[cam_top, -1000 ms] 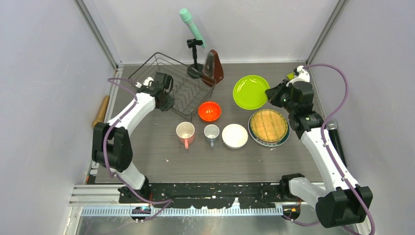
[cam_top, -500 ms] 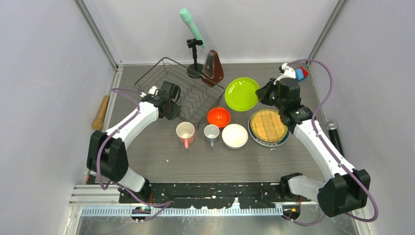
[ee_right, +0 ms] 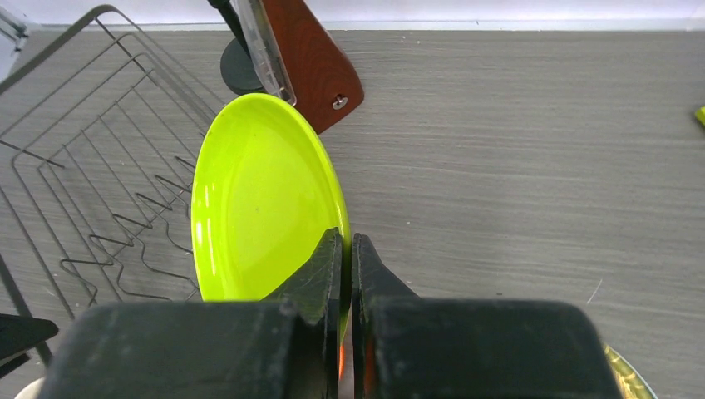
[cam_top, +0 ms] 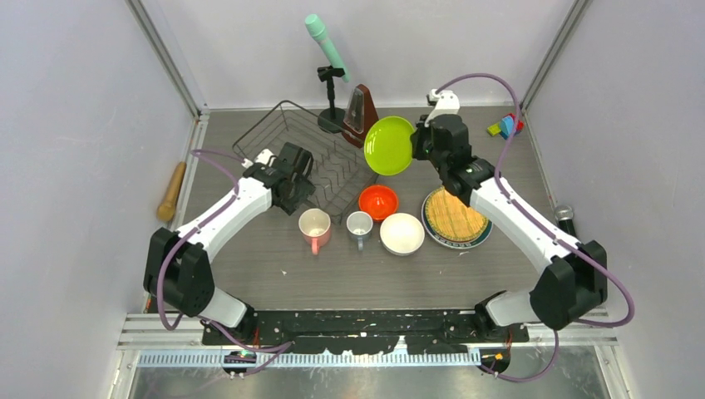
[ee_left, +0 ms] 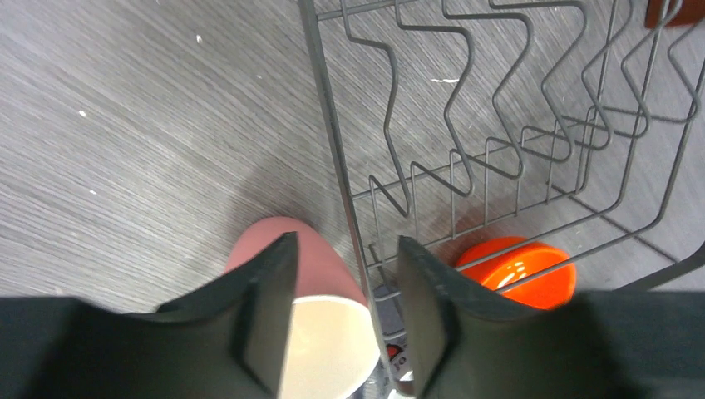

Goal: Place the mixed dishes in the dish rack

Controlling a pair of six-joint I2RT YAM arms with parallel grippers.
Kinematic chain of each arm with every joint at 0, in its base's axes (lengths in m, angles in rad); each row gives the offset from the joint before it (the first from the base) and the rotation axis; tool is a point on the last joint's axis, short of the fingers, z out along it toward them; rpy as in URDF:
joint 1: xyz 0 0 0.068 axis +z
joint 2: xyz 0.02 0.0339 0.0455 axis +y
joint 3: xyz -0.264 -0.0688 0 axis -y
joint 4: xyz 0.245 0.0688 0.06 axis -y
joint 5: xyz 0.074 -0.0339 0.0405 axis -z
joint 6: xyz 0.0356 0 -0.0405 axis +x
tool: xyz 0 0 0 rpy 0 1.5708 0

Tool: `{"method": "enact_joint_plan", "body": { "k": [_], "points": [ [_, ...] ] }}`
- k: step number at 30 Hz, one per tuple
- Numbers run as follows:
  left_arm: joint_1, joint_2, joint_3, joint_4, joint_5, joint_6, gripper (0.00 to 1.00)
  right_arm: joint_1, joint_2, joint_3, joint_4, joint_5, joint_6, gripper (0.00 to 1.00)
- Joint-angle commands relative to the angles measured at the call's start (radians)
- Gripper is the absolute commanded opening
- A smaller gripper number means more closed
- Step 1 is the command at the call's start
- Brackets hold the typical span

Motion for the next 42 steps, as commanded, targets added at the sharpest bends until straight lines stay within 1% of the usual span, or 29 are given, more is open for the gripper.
{"method": "enact_joint_plan", "body": {
  "k": [1, 3, 8, 11, 13, 16, 19, 21, 24, 26, 30, 35, 38, 42],
  "points": [
    [-0.004, -0.066, 0.07, -0.046, -0.086, 0.088, 0.57, 0.035, 0.041, 0.091, 0.099, 0.091, -0.099, 0.0],
    [-0.002, -0.087, 0.075, -0.039, -0.106, 0.136, 0.6, 0.038, 0.051, 0.093, 0.125, 0.085, -0.117, 0.0],
    [0.013, -0.143, 0.083, -0.037, -0.112, 0.238, 0.62, 0.047, 0.089, 0.113, 0.165, 0.071, -0.197, 0.0],
    [0.015, -0.194, 0.077, -0.02, -0.128, 0.32, 0.64, 0.052, 0.13, 0.159, 0.152, 0.068, -0.224, 0.0],
    [0.016, -0.235, 0.068, -0.006, -0.133, 0.37, 0.67, 0.058, 0.156, 0.177, 0.166, 0.063, -0.237, 0.0],
    [0.027, -0.279, 0.054, 0.005, -0.121, 0.442, 0.68, 0.082, 0.191, 0.21, 0.195, 0.074, -0.297, 0.0],
    [0.043, -0.314, 0.022, 0.044, -0.031, 0.526, 0.64, 0.112, 0.248, 0.241, 0.204, 0.072, -0.371, 0.0],
    [0.048, -0.334, -0.005, 0.085, 0.047, 0.585, 0.63, 0.134, 0.28, 0.257, 0.217, 0.081, -0.436, 0.0],
    [0.051, -0.36, -0.032, 0.119, 0.121, 0.638, 0.63, 0.169, 0.32, 0.28, 0.257, 0.101, -0.523, 0.0],
    [0.052, -0.375, -0.041, 0.124, 0.147, 0.666, 0.63, 0.181, 0.359, 0.296, 0.274, 0.104, -0.562, 0.0],
    [0.052, -0.398, -0.044, 0.112, 0.141, 0.706, 0.63, 0.205, 0.421, 0.337, 0.306, 0.13, -0.625, 0.0],
    [0.052, -0.411, -0.044, 0.102, 0.138, 0.74, 0.65, 0.24, 0.495, 0.37, 0.367, 0.223, -0.734, 0.0],
    [0.052, -0.413, -0.043, 0.102, 0.142, 0.745, 0.65, 0.246, 0.527, 0.398, 0.381, 0.245, -0.752, 0.0],
    [0.052, -0.408, -0.043, 0.102, 0.149, 0.757, 0.65, 0.246, 0.537, 0.426, 0.375, 0.223, -0.764, 0.0]
  ]
}}
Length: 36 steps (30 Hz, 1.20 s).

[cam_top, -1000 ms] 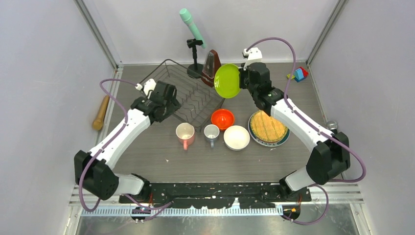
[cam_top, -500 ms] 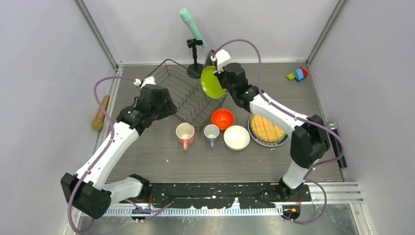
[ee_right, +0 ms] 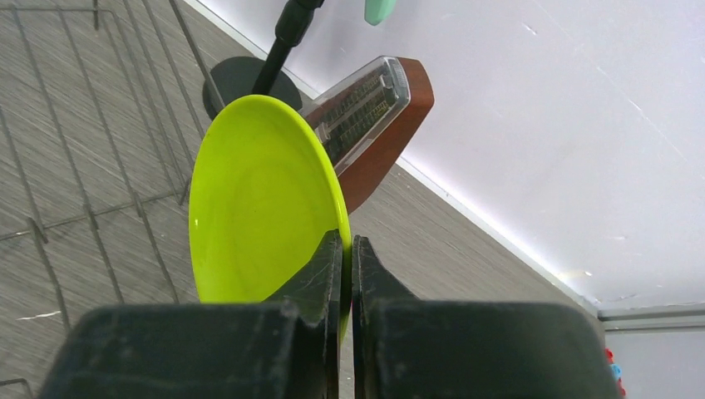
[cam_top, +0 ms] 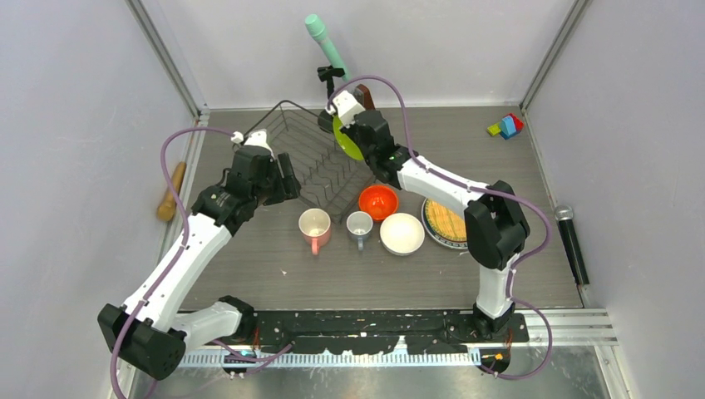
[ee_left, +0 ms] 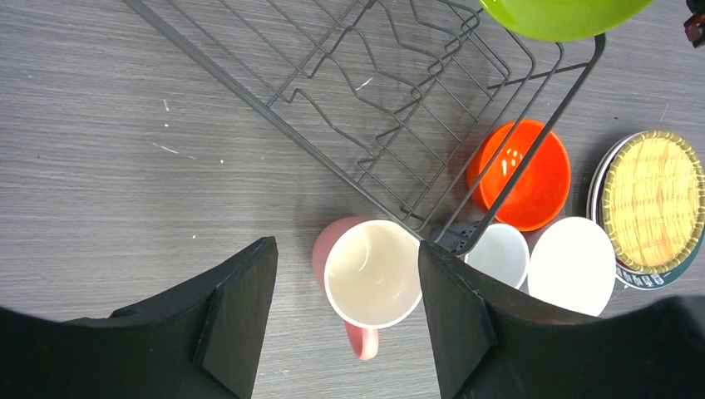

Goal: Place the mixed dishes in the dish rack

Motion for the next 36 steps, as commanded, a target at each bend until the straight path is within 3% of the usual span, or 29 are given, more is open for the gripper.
{"method": "enact_joint_plan", "body": {
  "k": [1, 8, 26, 29, 30, 33, 34, 36],
  "points": [
    [0.004, -0.012, 0.004, 0.035, 0.017, 0.039, 0.66, -0.002, 0.004, 0.074, 0.076, 0.03, -0.065, 0.0],
    [0.004, -0.015, 0.005, 0.03, 0.024, 0.056, 0.66, 0.001, 0.041, 0.053, 0.11, -0.026, -0.124, 0.0],
    [0.004, 0.013, 0.015, 0.027, 0.058, 0.071, 0.67, 0.061, 0.112, -0.017, 0.193, 0.023, -0.206, 0.01],
    [0.004, 0.012, 0.012, 0.029, 0.055, 0.07, 0.67, 0.061, 0.111, -0.027, 0.197, 0.018, -0.174, 0.17],
    [0.004, 0.01, 0.012, 0.028, 0.056, 0.071, 0.67, 0.061, 0.111, -0.028, 0.193, 0.007, -0.169, 0.28],
    [0.004, 0.01, 0.011, 0.024, 0.04, 0.06, 0.68, 0.061, 0.113, -0.022, 0.189, 0.008, -0.145, 0.45],
    [0.004, 0.009, 0.01, 0.023, 0.039, 0.059, 0.68, 0.061, 0.112, -0.019, 0.187, 0.01, -0.134, 0.57],
    [0.004, 0.01, 0.013, 0.022, 0.042, 0.059, 0.68, 0.061, 0.099, -0.021, 0.181, 0.007, -0.107, 0.7]
  ]
}}
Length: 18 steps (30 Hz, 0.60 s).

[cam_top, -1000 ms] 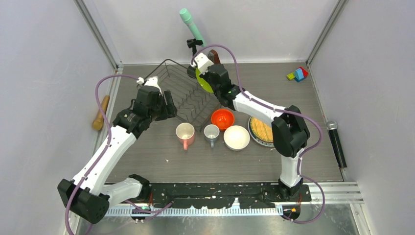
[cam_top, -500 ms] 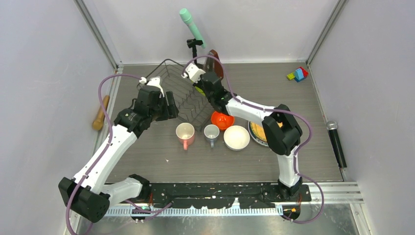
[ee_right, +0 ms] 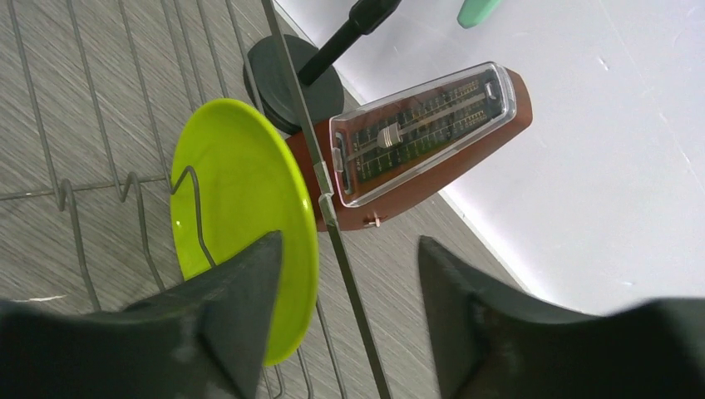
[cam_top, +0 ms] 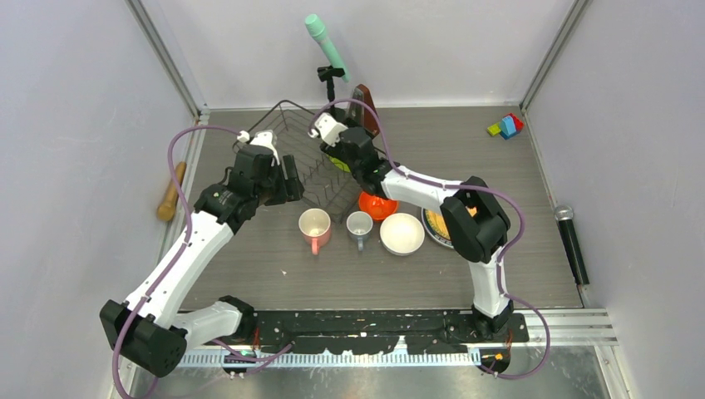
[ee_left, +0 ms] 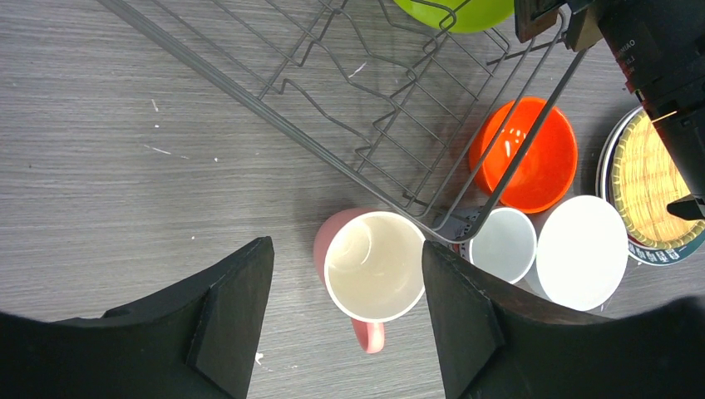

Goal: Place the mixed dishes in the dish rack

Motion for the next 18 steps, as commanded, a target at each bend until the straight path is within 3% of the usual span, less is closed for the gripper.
{"method": "enact_joint_plan", "body": {
  "k": [1, 4, 7, 18],
  "points": [
    [0.004, -0.008, 0.013, 0.021, 0.001, 0.005, 0.69, 0.003, -0.04, 0.008, 0.049, 0.003, 0.062, 0.73],
    [0.004, -0.008, 0.016, 0.019, 0.01, 0.007, 0.69, 0.002, -0.067, 0.011, 0.022, -0.01, 0.105, 0.82],
    [0.004, -0.008, 0.02, 0.018, 0.028, 0.015, 0.69, 0.0, -0.123, 0.011, -0.038, -0.039, 0.16, 0.84],
    [0.004, -0.004, 0.01, 0.07, 0.239, 0.065, 0.77, -0.062, -0.444, -0.149, -0.249, -0.115, 0.49, 0.84]
  ]
}}
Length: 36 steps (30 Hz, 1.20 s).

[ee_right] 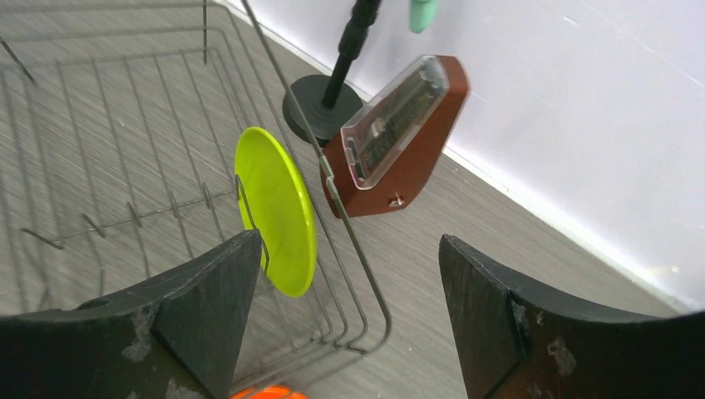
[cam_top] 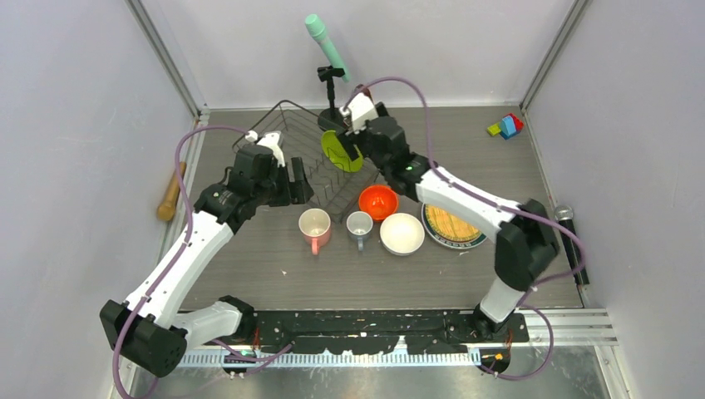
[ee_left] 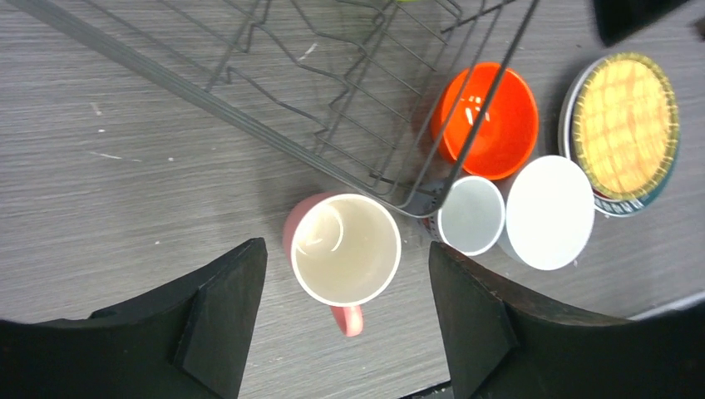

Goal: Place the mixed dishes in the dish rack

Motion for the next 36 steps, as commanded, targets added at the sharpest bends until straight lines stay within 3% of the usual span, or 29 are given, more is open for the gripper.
{"method": "enact_joint_plan", "body": {
  "k": [1, 6, 10, 15, 22, 27, 36],
  "points": [
    [0.004, -0.002, 0.008, 0.068, 0.138, 0.039, 0.8, -0.059, -0.185, -0.086, -0.102, -0.031, 0.24, 0.83],
    [0.002, -0.004, -0.033, 0.16, 0.291, 0.024, 0.89, -0.167, -0.438, -0.272, -0.252, -0.062, 0.49, 0.81],
    [-0.022, 0.021, -0.038, 0.201, 0.33, 0.0, 0.98, -0.38, -0.638, -0.453, -0.391, -0.098, 0.742, 0.79],
    [-0.076, 0.052, -0.033, 0.242, 0.33, 0.0, 0.98, -0.604, -0.852, -0.62, -0.501, -0.214, 0.926, 0.77],
    [-0.122, 0.072, -0.02, 0.264, 0.362, 0.005, 0.95, -0.928, -0.909, -0.777, -0.552, -0.477, 1.082, 0.71],
    [-0.128, 0.068, -0.03, 0.265, 0.373, 0.006, 0.93, -0.994, -0.895, -0.814, -0.549, -0.509, 1.129, 0.63],
    [-0.13, 0.076, -0.027, 0.265, 0.386, 0.009, 0.9, -1.0, -0.862, -0.877, -0.534, -0.438, 1.172, 0.56]
  ]
}}
